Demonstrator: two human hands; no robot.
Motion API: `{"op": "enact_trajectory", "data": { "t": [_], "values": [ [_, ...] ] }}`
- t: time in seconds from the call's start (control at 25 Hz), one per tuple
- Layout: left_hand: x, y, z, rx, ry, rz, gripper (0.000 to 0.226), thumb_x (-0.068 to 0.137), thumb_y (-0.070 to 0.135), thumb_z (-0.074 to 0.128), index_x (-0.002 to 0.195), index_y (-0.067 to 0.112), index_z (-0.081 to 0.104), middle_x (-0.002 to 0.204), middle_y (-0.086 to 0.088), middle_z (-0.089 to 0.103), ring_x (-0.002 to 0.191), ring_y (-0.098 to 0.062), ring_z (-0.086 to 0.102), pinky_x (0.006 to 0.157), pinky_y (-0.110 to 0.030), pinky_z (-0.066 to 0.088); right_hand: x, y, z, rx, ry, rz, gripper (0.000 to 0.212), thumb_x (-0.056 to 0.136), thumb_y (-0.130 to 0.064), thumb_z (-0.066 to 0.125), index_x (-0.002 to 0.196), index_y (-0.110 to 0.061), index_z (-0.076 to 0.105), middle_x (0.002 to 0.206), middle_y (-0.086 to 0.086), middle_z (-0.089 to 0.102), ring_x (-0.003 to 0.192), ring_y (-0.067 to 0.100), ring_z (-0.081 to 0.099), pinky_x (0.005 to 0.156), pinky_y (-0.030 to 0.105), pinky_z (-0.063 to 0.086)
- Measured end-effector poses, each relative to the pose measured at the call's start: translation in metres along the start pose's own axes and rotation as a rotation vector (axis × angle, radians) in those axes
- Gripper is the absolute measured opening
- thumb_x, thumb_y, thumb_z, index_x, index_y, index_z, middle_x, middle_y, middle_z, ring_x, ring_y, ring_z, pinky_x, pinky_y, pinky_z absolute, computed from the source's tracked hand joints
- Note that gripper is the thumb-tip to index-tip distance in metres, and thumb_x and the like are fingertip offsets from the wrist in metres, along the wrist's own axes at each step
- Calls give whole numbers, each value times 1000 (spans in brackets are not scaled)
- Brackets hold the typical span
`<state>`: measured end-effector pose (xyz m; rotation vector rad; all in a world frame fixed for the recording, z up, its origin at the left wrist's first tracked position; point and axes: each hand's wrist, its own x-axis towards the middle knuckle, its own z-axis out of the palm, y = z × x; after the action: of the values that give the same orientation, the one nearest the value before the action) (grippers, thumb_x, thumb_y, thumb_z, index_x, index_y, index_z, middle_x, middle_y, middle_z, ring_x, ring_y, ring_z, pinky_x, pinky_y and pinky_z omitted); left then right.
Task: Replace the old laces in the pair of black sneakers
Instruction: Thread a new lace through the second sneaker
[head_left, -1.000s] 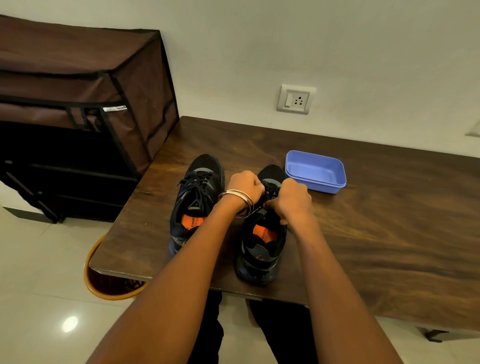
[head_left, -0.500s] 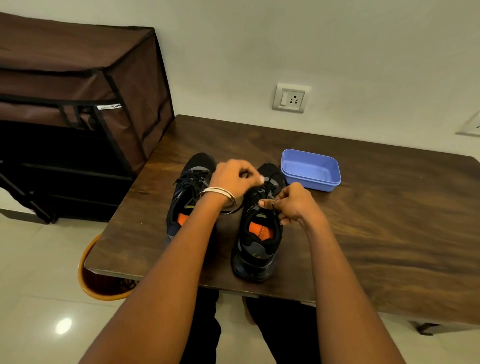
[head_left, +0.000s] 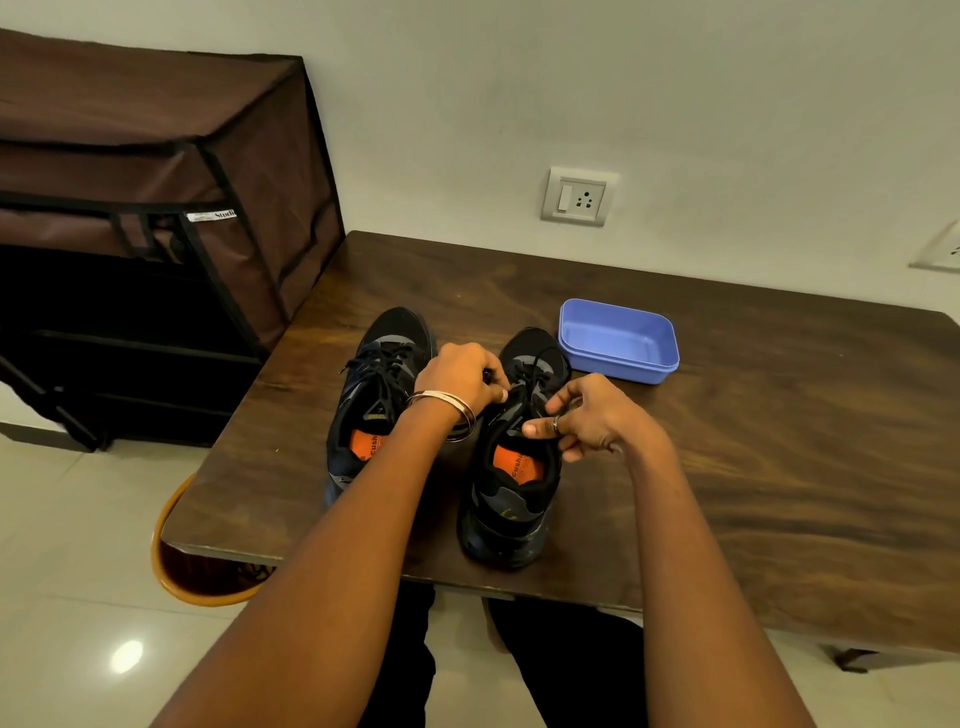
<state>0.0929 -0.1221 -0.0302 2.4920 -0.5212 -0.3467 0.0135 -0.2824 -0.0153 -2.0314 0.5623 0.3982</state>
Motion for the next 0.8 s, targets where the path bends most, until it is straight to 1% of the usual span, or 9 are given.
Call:
{"op": "enact_trajectory", "data": {
  "t": [0.08,0.16,0.28,0.4,0.48,0.6,0.64,0.72,0.8],
  "values": [
    [-1,3,2,46,14,-1,8,87,24,65,83,26,71,95,-2,69,89,-24,65,81,-39,55,0,2,-1,17,-13,8,47,66,-19,90,99,-8,58,83,12,65,58,17,59,54,32,55],
    [-1,6,-1,-134,22,-32,17,89,17,59,75,23,66,92,-6,68,82,-20,62,77,-33,52,2,3,-1,22,-11,26,46,66,-21,90,97,-10,58,85,13,66,59,17,59,54,32,55],
    [-2,14,-24,-813,134,-108,23,89,5,52,72,19,58,94,-20,68,69,-11,55,61,-24,43,4,4,-1,27,-12,60,43,68,-23,90,94,-12,57,81,9,64,59,17,58,54,32,55],
    [-10,16,-37,-1645,197,-155,18,95,9,42,80,12,52,73,-8,65,69,-20,64,66,-30,49,5,4,-2,35,-27,79,47,66,-25,91,96,-12,56,80,10,62,56,17,56,52,31,53],
    [-13,12,-37,-1819,166,-108,22,94,14,41,74,13,49,60,-2,53,52,-17,51,65,-34,48,5,4,-2,28,-33,102,48,65,-27,91,96,-12,57,78,9,63,56,18,58,53,32,54],
    [-9,6,-33,-1667,209,-208,26,94,21,47,68,17,45,52,2,40,39,-10,30,44,-26,33,4,2,-3,15,-20,121,47,64,-29,91,94,-11,60,77,9,63,59,19,59,59,34,57],
    [-8,3,-33,-1482,250,-244,24,94,23,51,71,17,47,53,1,40,37,-10,30,41,-23,29,3,1,-4,-1,-14,122,47,65,-30,91,96,-10,61,78,8,64,61,19,59,62,35,57],
    [-6,-3,-26,-902,284,-259,23,94,33,56,79,14,57,57,1,50,40,-9,40,42,-23,35,1,0,-5,-65,12,117,50,65,-32,91,99,-8,64,80,9,65,66,20,61,66,36,57],
    [0,-13,-11,-393,166,-258,30,93,38,59,86,10,67,70,-5,66,59,-15,59,61,-28,50,0,-3,-9,-138,53,109,52,66,-34,91,102,-7,64,83,11,65,67,22,60,62,34,55]
  ]
}}
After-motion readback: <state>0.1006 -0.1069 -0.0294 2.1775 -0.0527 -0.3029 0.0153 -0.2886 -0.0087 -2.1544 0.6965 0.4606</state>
